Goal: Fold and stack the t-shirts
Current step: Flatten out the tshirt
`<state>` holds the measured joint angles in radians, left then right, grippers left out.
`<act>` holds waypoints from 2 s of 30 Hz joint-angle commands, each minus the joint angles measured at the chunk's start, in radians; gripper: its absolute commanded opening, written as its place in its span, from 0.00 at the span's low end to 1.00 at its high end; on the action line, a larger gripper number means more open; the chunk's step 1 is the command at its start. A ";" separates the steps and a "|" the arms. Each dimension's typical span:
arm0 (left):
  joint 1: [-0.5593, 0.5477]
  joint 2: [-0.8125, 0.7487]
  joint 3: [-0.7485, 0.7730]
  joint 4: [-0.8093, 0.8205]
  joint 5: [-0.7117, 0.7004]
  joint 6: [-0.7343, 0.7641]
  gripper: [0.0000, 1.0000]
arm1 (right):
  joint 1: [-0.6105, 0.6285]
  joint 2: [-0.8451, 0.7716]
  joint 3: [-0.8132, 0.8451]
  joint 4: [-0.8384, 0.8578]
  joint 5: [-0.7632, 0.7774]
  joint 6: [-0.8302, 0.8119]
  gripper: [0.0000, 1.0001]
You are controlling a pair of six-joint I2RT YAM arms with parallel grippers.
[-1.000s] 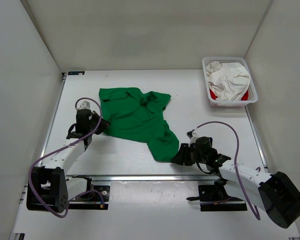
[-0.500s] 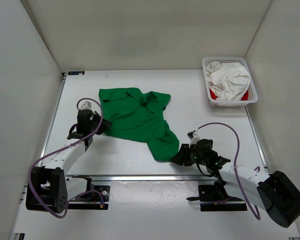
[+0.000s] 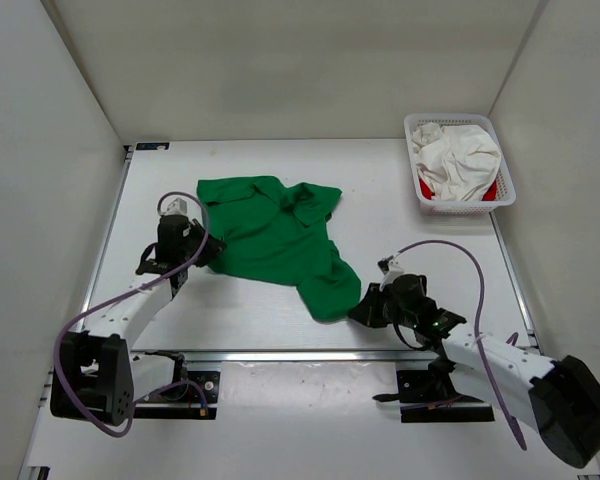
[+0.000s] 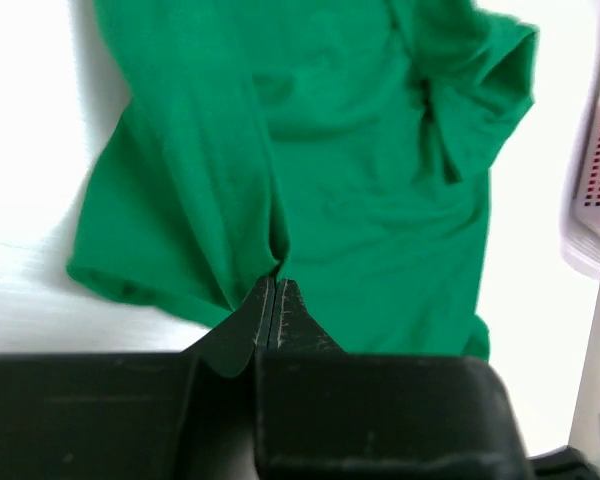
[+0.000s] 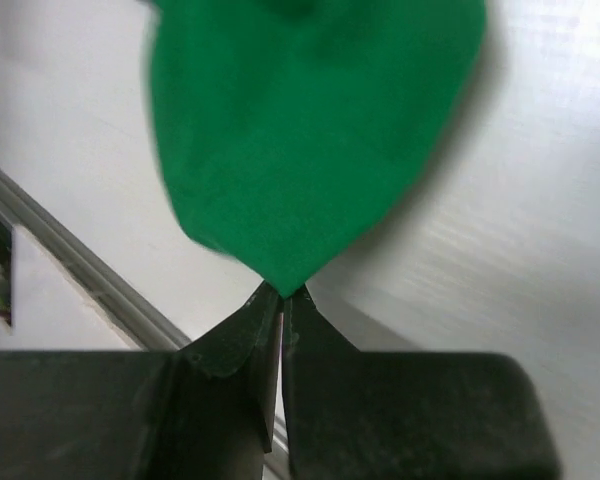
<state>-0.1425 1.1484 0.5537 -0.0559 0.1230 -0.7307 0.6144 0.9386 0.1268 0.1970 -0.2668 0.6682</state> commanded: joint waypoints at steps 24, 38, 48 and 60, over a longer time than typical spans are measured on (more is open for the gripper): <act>0.310 0.244 1.260 -0.361 0.264 -0.001 0.00 | -0.284 0.472 2.015 -0.865 0.313 -0.517 0.00; 0.241 0.585 1.291 -0.318 0.153 0.033 0.00 | -0.487 1.004 2.369 -0.803 0.156 -0.484 0.00; 0.293 0.582 1.605 -0.366 0.141 0.007 0.00 | -0.541 0.767 2.326 -0.656 0.199 -0.500 0.00; 0.294 0.147 0.742 -0.188 -0.070 0.134 0.00 | -0.473 0.214 1.145 -0.525 0.307 -0.435 0.00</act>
<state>0.1543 1.3746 1.4929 -0.2615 0.1783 -0.6628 0.1352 1.2003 1.5326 -0.3447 -0.0055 0.1825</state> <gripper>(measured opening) 0.022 0.009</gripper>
